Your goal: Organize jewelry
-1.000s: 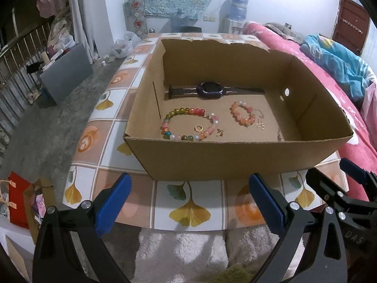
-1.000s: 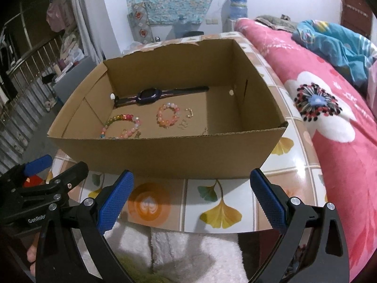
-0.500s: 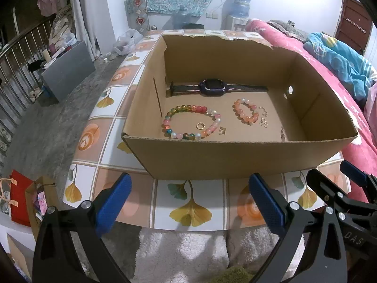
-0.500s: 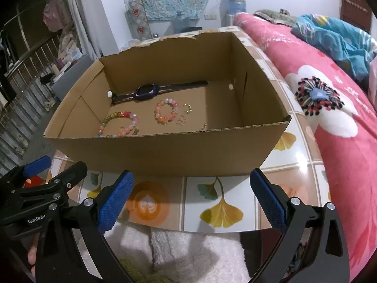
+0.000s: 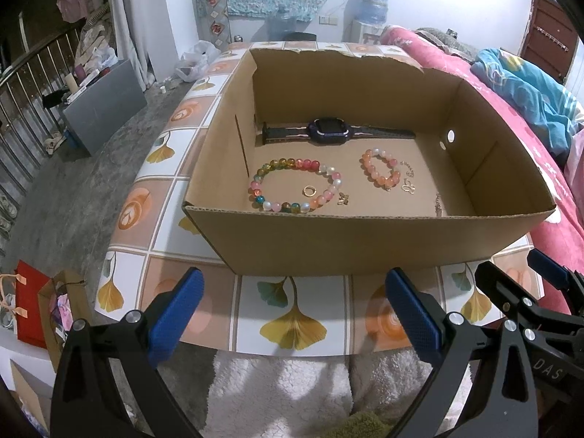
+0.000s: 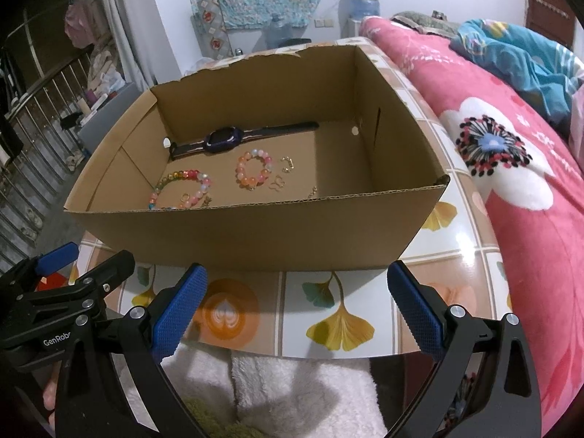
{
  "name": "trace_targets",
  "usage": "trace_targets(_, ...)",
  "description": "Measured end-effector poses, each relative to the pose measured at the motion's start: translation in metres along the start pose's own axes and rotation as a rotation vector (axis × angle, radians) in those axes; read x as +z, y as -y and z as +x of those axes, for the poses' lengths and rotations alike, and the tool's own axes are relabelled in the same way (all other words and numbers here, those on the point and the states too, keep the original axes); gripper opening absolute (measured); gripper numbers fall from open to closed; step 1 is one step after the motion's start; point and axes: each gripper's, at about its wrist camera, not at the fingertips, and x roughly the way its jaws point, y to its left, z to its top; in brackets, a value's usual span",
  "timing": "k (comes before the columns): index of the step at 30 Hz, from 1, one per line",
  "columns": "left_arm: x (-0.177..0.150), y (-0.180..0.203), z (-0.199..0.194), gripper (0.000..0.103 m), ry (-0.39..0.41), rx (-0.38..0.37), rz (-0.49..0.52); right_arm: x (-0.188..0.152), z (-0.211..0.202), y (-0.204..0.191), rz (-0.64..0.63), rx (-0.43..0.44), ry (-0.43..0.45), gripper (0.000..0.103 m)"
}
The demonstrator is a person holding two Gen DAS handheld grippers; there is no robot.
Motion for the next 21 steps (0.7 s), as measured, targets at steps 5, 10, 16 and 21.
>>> trace_targets(5, -0.0004, -0.0007, 0.0004, 0.097, 0.001, 0.002, 0.000, 0.0004, 0.0002, -0.0007, 0.000, 0.000, 0.000, 0.095)
trace_targets(10, -0.0006, -0.0010, 0.0005, 0.097, 0.001, 0.004, 0.000, 0.0006, 0.0009, -0.0010, -0.001, 0.001, -0.002, 0.095)
trace_targets(16, -0.0019, -0.0022, 0.0003, 0.097, 0.000, 0.008, -0.003, 0.0005, 0.0012, -0.0014, -0.002, 0.000, -0.002, 0.095)
trace_targets(21, -0.0017, -0.0028, 0.0001, 0.097, 0.000, 0.008, -0.003, 0.0008, 0.0018, -0.0025, -0.002, 0.001, -0.005, 0.095)
